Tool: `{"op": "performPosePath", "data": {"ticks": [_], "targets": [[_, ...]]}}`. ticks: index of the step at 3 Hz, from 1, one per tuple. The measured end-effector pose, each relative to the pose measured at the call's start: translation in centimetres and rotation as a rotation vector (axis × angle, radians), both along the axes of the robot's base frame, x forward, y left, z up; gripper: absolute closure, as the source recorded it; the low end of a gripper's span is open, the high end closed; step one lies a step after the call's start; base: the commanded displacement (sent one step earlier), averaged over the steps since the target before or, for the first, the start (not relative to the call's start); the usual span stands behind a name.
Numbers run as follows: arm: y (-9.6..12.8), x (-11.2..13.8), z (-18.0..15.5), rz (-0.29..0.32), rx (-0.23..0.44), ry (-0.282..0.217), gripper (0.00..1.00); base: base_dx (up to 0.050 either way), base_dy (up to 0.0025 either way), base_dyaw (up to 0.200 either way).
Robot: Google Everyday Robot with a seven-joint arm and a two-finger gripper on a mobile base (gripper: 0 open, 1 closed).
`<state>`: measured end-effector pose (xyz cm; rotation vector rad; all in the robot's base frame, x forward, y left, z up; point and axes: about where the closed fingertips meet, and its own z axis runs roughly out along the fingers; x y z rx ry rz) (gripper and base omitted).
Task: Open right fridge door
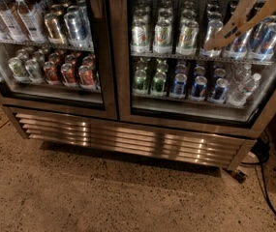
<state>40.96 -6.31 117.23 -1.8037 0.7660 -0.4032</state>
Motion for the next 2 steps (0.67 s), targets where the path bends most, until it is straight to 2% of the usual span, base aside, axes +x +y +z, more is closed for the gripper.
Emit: {"op": "performPosePath", "data": {"ticks": [1,2], "targets": [[-1.84,1.87,-1.82,-0.034,0.05,0.03,0.0,0.0,0.0,0.0],[-2.41,2.83,-2.36,-0.089,0.031,0.071,0.0,0.0,0.0,0.0]]}}
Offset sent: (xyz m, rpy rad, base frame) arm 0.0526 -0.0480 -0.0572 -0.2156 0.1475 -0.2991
